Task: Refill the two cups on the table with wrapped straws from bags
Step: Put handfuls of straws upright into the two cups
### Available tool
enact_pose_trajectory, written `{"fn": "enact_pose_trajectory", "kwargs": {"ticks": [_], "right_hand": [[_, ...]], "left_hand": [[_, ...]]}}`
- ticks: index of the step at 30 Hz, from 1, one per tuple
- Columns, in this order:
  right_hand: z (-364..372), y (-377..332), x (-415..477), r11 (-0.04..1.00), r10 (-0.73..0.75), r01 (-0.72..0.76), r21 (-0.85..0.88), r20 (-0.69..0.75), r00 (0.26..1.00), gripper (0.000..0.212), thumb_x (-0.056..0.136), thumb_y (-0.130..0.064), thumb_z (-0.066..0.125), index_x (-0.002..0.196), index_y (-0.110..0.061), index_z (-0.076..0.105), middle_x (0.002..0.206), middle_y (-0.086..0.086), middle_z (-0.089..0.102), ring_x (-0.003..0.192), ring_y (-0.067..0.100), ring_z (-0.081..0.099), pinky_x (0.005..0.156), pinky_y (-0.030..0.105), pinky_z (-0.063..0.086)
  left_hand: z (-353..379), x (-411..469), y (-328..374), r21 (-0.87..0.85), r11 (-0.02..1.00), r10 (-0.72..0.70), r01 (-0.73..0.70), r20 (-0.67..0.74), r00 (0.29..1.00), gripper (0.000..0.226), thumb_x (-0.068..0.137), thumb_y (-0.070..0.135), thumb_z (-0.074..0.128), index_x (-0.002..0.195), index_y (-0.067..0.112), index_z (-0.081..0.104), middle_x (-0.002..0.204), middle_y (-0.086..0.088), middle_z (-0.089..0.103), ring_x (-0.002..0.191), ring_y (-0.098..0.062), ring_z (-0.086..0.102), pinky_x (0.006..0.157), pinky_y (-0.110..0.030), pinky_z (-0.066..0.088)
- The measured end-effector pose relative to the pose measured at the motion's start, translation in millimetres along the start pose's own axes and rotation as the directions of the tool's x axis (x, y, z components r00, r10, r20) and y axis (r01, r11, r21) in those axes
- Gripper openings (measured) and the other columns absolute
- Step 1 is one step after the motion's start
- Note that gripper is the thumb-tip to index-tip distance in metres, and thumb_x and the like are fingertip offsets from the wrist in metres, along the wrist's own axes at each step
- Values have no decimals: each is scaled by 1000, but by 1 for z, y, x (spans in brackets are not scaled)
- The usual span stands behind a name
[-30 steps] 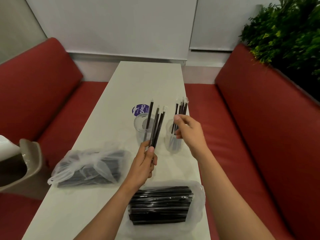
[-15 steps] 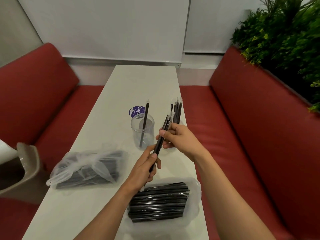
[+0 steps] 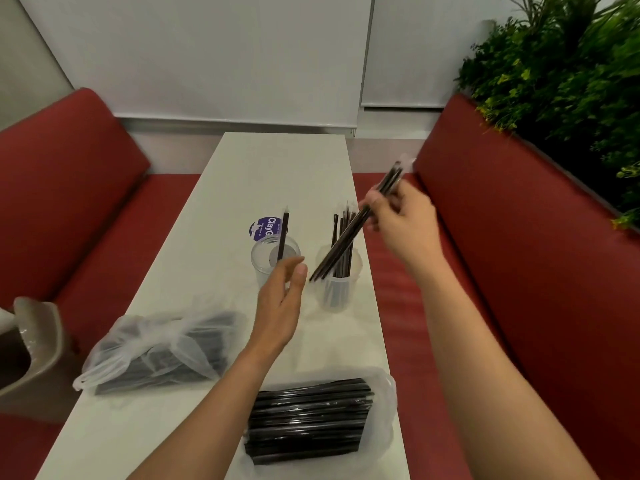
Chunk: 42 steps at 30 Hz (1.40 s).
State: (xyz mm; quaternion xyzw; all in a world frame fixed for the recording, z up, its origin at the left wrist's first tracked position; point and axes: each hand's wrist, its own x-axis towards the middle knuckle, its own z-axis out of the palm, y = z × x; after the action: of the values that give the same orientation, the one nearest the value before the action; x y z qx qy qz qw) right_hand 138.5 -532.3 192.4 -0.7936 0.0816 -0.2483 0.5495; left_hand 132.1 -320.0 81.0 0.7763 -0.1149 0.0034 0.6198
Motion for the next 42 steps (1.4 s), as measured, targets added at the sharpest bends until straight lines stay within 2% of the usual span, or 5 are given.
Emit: {"fn": "enact_pose_trajectory", "kwargs": {"ticks": [5,14,26,30,42], "right_hand": [[-14,14,19,994,-67,50,-99,-179,981,8,97,-38,61,90,-33,62,85,-9,78,74,16,75,83,50,60],[38,109,21,866,243,-132,-481,175,954,26,99,-34,65,87,-11,65,79,2,65,80,25,64,68,34,42],[38,110,9,929,320,-316,-193,-13,947,60,76,-30,93,128,-16,66,114,0,71,89,2,67,63,1,44],[25,102,-12,936,241,-249,-248,-63,968,70,83,-50,85,139,-17,59,124,-4,66,98,7,65,80,13,48],[33,86,-175,929,100,-34,-370,162,982,7,96,-18,72,101,-16,75,100,-9,73,83,4,67,73,11,50]], "left_hand": [[10,16,-19,299,931,208,-209,38,977,24,99,38,67,120,27,69,117,14,64,107,-2,62,96,-24,51],[41,50,-36,579,714,253,-393,310,917,22,101,25,65,119,17,74,117,-1,67,113,-23,58,90,-41,54],[38,58,-36,614,671,273,-417,318,908,20,97,17,69,115,10,75,111,-7,67,100,-26,65,80,-44,58],[35,47,-27,585,718,239,-378,303,923,31,99,23,67,129,14,68,125,-3,63,114,-21,60,94,-37,55],[-19,-87,-31,512,852,54,-112,126,991,22,95,23,61,115,31,63,94,15,62,80,-9,58,75,-33,51]]}}
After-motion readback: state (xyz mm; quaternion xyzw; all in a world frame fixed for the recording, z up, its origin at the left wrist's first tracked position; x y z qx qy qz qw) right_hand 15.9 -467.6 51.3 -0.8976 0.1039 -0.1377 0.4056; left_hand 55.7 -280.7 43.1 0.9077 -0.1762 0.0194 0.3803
